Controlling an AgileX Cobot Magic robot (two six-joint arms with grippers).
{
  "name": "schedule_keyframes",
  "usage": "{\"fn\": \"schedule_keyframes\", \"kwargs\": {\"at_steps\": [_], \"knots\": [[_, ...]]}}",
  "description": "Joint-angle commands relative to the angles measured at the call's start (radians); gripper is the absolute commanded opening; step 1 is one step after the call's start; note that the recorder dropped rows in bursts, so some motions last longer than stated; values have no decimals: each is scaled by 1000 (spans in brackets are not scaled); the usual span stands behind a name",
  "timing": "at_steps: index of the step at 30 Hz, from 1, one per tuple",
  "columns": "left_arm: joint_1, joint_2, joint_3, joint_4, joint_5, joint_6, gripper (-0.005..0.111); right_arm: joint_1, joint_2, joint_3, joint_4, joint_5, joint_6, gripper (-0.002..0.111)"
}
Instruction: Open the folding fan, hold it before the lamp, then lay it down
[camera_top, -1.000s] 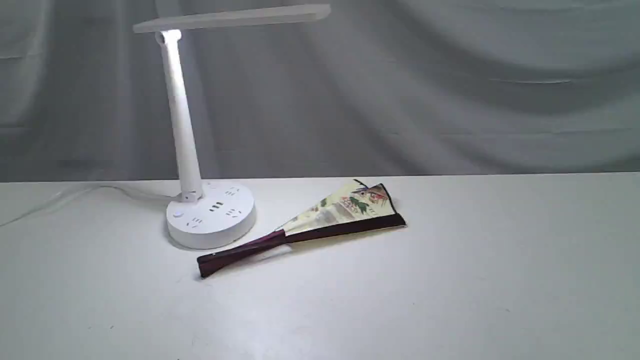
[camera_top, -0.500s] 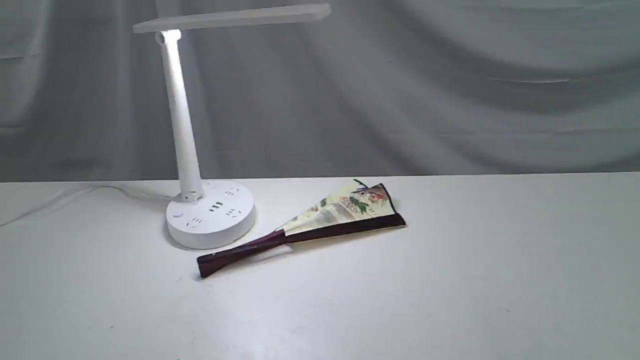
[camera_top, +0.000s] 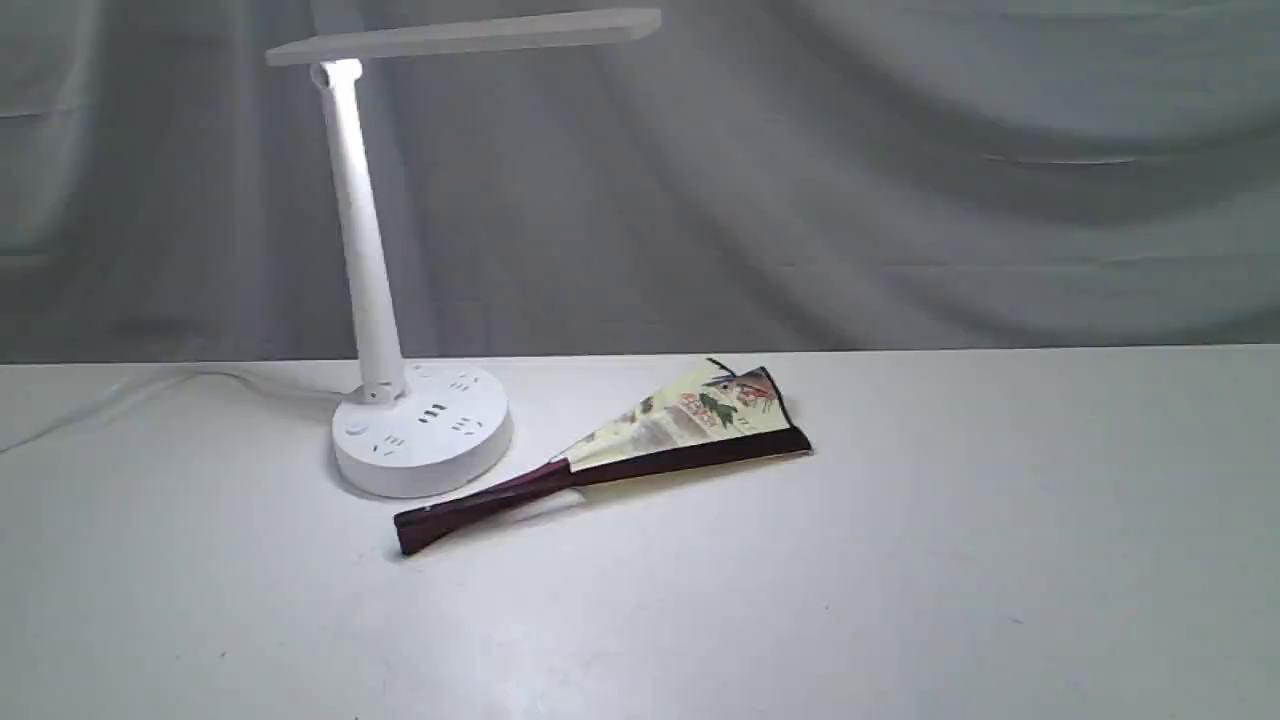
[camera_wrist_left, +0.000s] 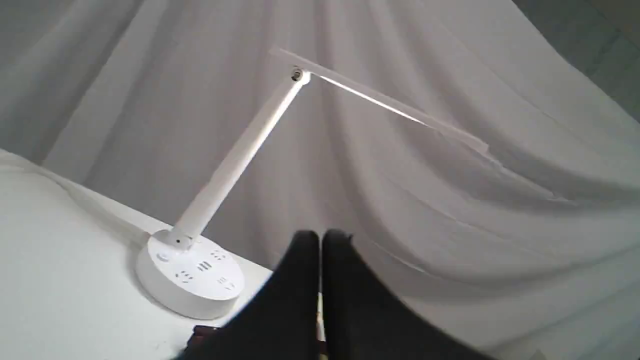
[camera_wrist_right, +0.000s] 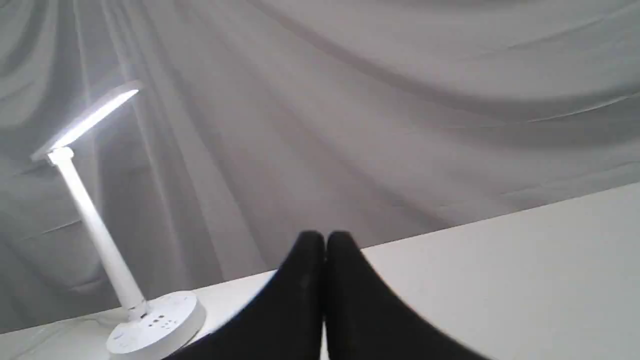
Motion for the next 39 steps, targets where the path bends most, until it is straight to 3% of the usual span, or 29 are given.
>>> {"fn": "schedule_keyframes", "kwargs": {"at_steps": [1,13,18,26,32,39], "knots": [[1,-3,-72,10,95,-9,0,3,-4,-78,2,113,-2,0],[1,17,-266,128,277,-10,0,3,40,-270,-39,283,-41,0],[1,142,-355,220,328,-8,0,3,174,-345,-39,323,-84,0],[1,379,-480,243,343,27,0,3,411,-484,-43,323,-180,0],[1,541,-533,261,341,74,0,3,565,-575,-43,295,-182,0],[1,698,-537,401,336,106,5,3,715,-580,-86,222,-189,0]]}}
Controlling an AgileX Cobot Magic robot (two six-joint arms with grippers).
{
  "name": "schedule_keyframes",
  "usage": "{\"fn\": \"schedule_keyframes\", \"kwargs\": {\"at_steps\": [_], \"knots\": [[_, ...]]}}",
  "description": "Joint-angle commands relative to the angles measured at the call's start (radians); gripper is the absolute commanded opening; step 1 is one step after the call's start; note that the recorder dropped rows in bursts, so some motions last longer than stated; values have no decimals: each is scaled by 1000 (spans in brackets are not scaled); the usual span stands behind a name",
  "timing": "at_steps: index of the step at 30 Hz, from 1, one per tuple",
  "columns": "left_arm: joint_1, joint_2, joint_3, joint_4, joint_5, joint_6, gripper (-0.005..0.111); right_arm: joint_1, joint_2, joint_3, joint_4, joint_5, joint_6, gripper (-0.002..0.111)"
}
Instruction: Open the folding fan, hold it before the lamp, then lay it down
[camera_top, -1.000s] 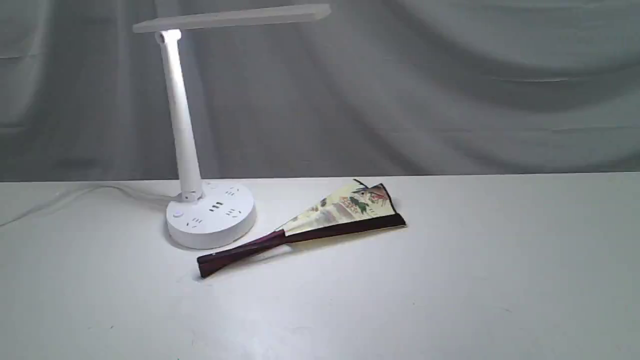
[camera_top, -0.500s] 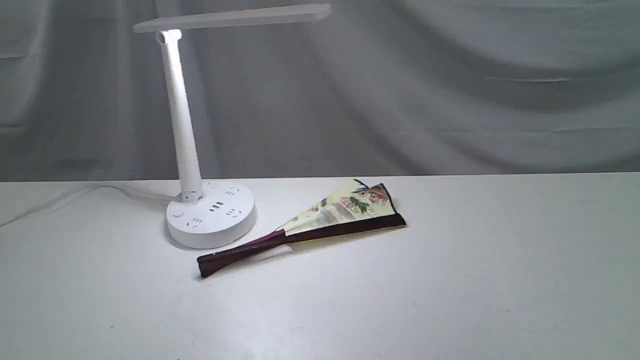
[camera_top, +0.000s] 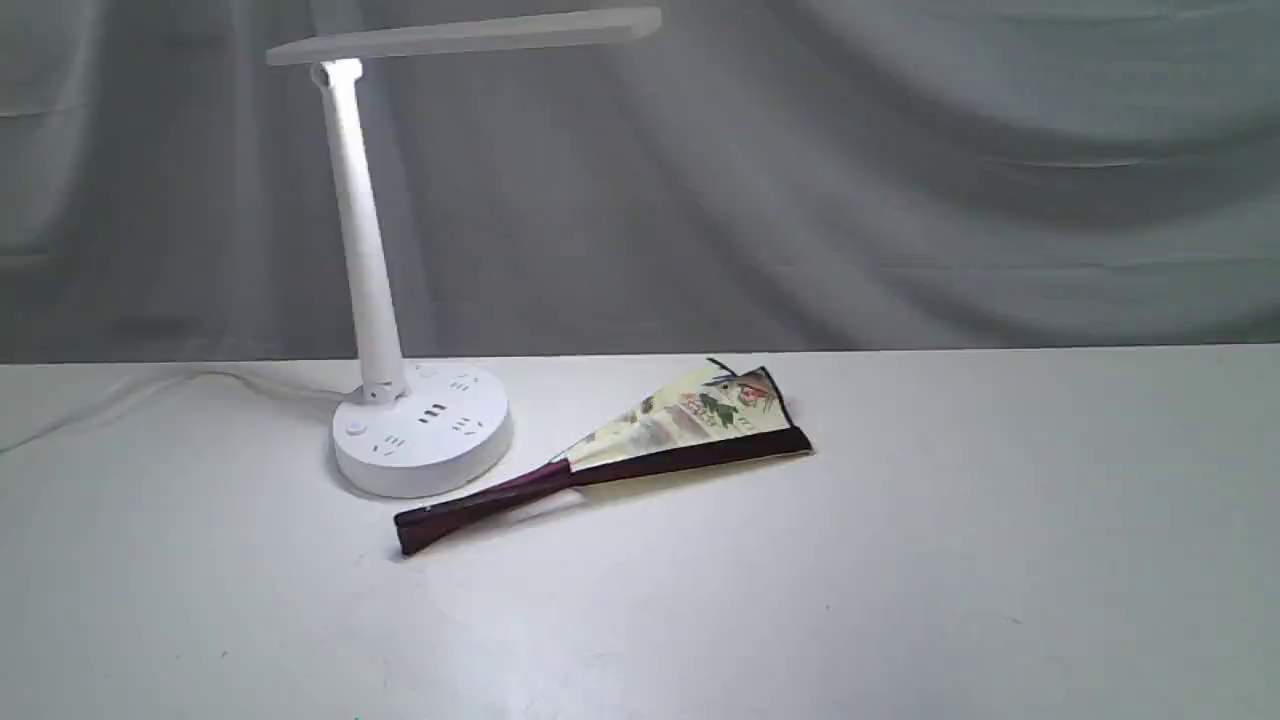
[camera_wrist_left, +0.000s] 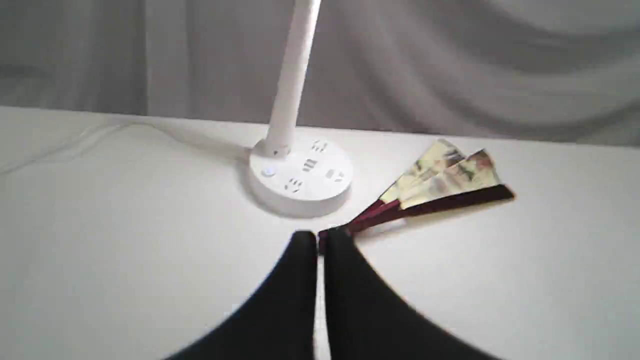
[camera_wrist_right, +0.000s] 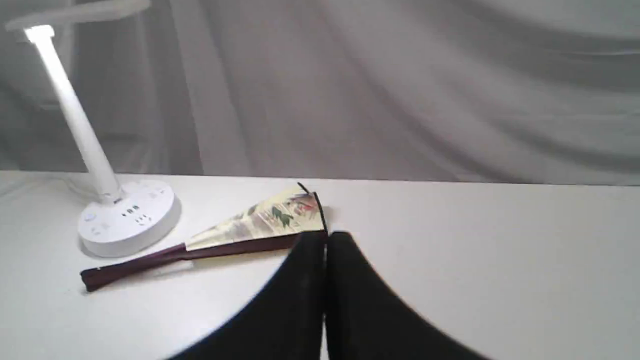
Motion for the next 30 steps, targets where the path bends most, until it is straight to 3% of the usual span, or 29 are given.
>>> {"fn": "schedule_keyframes", "kwargs": {"at_steps": [1,10,19,26,30], "knots": [[1,83,-6,84,-5,27,7,3,69,-6,-27,-56,-12,0],[1,262,-6,114,-94,56,18,3,229,-6,-76,-93,-12,0],[1,450,-17,123,-351,65,18,3,371,-6,-186,-271,-16,0],[1,592,-90,123,-202,106,18,3,496,-6,-178,-295,-20,0],[1,641,-118,123,-186,108,18,3,570,-6,-178,-295,-20,0]]}}
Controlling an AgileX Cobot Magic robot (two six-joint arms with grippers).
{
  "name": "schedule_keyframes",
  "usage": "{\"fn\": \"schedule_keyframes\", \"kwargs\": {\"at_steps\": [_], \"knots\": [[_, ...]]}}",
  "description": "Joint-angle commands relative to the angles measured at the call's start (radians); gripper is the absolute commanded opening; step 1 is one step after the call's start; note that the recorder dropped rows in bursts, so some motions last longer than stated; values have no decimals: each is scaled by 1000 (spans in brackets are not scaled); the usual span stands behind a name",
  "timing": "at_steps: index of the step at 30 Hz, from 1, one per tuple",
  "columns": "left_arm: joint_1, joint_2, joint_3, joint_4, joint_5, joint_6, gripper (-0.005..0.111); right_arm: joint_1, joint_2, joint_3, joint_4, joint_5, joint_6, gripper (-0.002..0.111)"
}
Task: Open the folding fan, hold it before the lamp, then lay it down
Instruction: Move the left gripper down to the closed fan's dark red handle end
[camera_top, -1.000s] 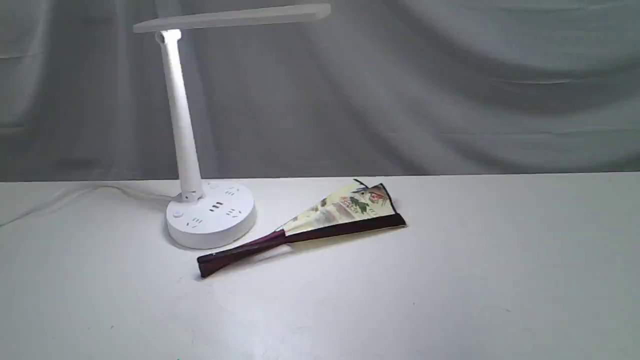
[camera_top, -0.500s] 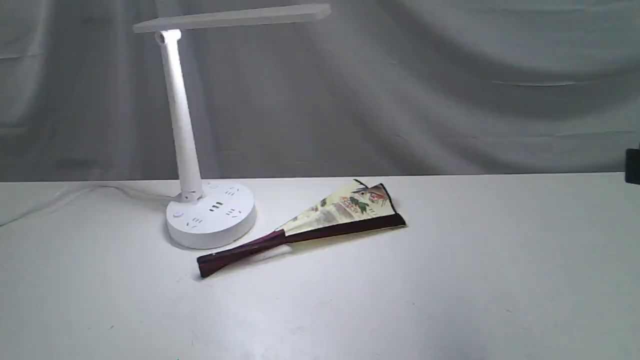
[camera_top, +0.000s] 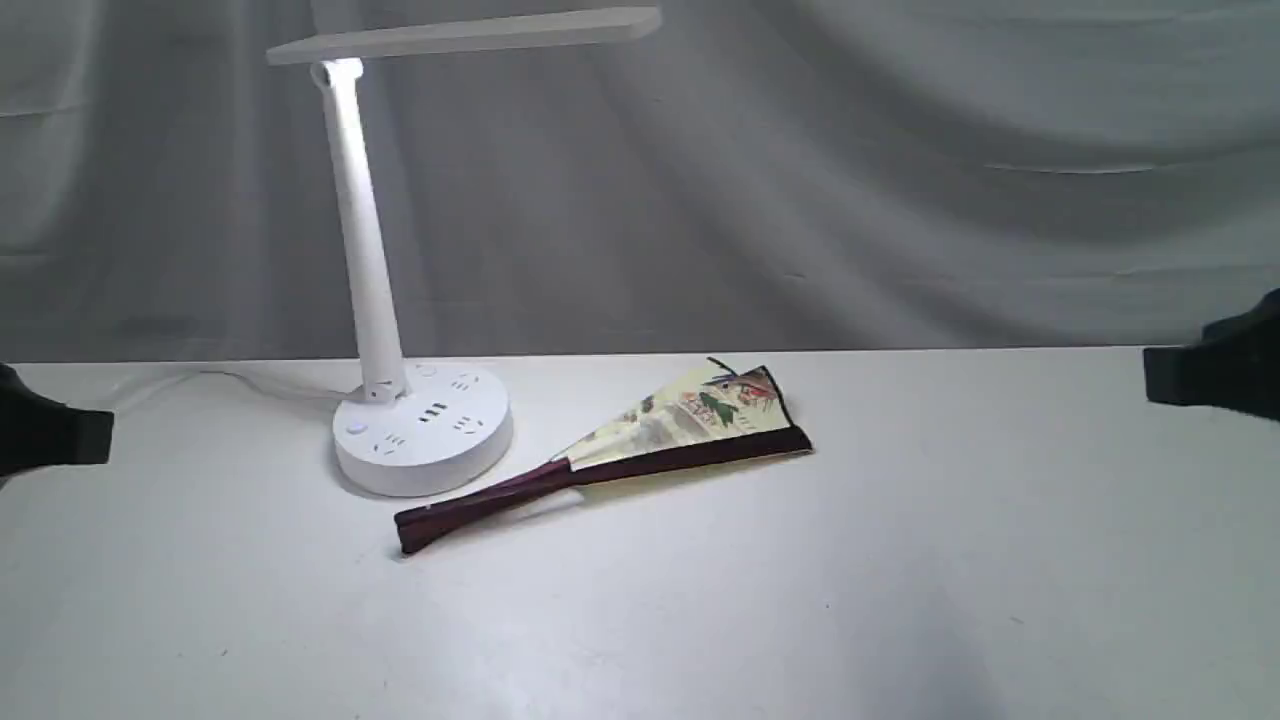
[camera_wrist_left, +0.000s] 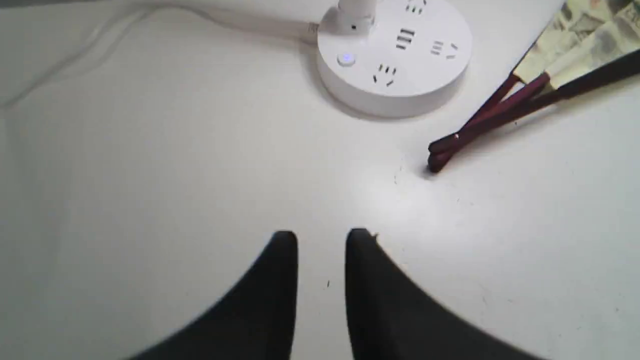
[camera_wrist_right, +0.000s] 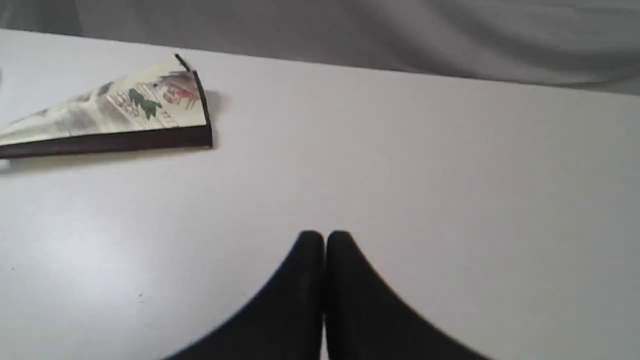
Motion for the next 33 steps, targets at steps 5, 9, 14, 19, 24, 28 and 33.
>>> {"fn": "schedule_keyframes", "kwargs": {"at_steps": [5,9,14,19,24,28,33], "knots": [[1,114,-89,2,22,12,18,3,125,-6,-7,-18,-22,10],[1,203,-159,2,57,41,18,3,173,-6,-7,-19,-41,23],[-4,307,-232,-12,99,90,20,3,222,-6,-7,-1,-51,33],[-4,400,-308,-15,175,95,27,3,269,-6,-8,32,-73,38],[-25,478,-384,-14,248,114,26,3,346,-50,-8,134,-73,45],[-75,515,-398,10,247,144,27,3,430,-126,10,252,-71,50],[-134,544,-421,58,175,144,42,3,489,-146,10,267,-75,51]]}}
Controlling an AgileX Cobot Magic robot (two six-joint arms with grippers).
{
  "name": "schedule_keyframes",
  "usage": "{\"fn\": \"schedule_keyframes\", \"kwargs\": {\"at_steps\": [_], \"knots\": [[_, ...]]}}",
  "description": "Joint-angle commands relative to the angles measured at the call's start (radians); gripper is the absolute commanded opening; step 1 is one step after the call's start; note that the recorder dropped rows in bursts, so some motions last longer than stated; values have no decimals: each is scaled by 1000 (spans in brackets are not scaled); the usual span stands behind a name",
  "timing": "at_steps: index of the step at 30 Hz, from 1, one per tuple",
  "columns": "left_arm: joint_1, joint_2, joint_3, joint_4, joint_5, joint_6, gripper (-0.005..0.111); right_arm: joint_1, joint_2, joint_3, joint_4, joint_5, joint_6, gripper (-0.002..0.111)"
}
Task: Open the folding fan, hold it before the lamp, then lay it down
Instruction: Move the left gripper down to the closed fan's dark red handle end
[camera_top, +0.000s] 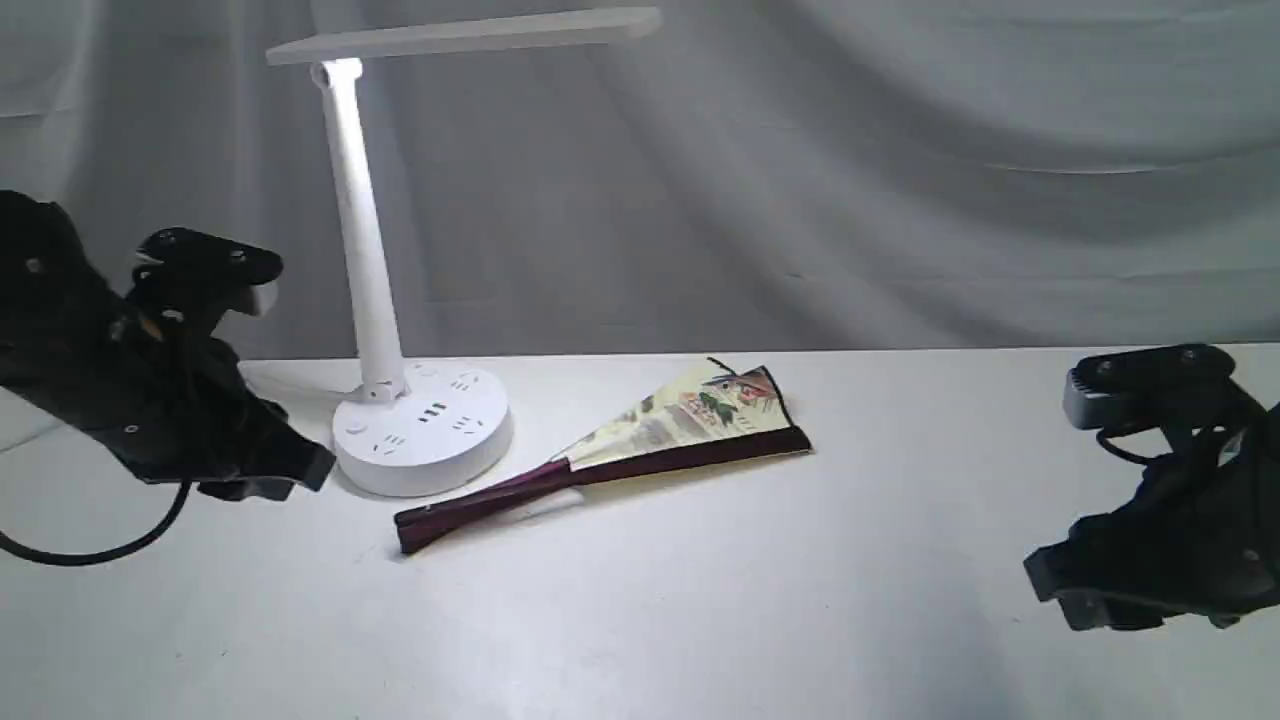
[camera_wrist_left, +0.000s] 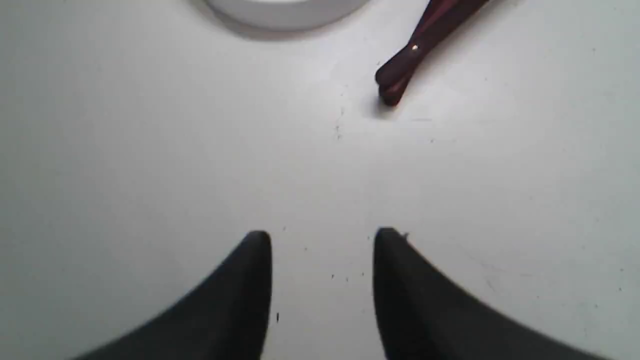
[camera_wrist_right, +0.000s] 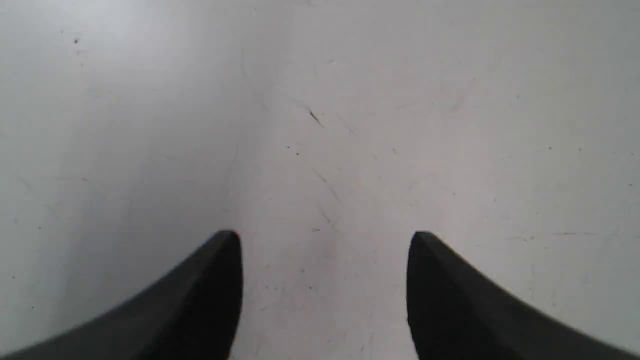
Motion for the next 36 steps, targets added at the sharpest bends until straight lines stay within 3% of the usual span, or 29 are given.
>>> {"fn": "schedule_keyframes", "kwargs": {"at_steps": [1,8,18,24,32,36], "knots": [[-34,19,-29,19,-64,8,46,3,30,-10,1,14,-14,51],[-73,115,-101,1,-83,9,48,3,39,-10,1,14,-36,51],[-76,211,-139,-6,-99,11,48,3,39,-10,1,12,-36,51],[-78,238,-139,-135,-121,11,48,3,39,-10,1,-34,-36,51],[-81,238,-139,-137,-128,11,48,3,39,-10,1,-34,-36,51],[-81,238,-139,-214,-133,17,48,3,39,-10,1,-34,-36,51]]}}
